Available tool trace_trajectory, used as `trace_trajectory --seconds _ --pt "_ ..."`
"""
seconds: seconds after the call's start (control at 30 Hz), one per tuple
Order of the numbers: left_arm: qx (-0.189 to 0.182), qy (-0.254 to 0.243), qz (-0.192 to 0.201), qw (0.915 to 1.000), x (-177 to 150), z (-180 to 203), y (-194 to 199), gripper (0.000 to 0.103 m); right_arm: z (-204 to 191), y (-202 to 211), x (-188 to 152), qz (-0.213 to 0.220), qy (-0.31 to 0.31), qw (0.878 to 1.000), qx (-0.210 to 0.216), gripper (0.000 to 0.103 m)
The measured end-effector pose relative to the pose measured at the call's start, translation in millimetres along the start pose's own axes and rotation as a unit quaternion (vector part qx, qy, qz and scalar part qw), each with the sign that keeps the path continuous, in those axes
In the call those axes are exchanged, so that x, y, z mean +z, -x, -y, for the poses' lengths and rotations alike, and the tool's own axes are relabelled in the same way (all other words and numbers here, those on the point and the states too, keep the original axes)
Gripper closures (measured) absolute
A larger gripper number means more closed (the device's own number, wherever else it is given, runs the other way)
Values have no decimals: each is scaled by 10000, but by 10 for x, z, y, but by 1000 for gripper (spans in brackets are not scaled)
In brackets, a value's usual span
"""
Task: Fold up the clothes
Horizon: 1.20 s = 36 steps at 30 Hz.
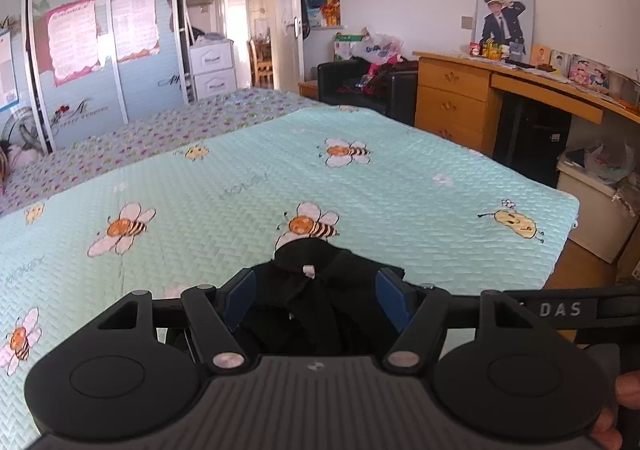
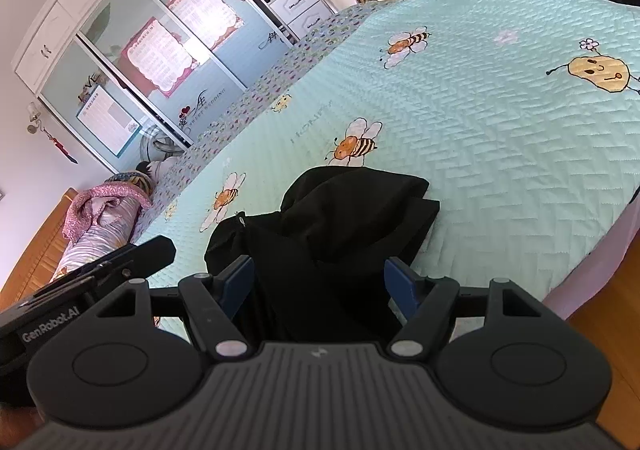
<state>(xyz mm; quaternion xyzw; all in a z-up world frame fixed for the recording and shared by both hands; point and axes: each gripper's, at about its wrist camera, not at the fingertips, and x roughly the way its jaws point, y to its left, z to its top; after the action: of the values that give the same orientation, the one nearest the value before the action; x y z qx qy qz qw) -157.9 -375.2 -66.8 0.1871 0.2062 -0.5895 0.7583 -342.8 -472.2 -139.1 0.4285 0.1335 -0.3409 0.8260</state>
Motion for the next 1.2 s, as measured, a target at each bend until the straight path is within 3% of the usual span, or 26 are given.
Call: trace_trajectory --seconds 0.3,0.6,1.2 --pt "-9 111 -340 9994 -106 -80 -149 34 49 -44 -11 -85 -26 9999 -109 30" --pt "51 248 -1140 9932 -279 -166 -405 34 75 -90 -35 -182 -38 9997 -132 30" --pt "87 77 -1276 9918 -263 -100 -395 34 61 -114 -76 -270 -28 9995 -140 30"
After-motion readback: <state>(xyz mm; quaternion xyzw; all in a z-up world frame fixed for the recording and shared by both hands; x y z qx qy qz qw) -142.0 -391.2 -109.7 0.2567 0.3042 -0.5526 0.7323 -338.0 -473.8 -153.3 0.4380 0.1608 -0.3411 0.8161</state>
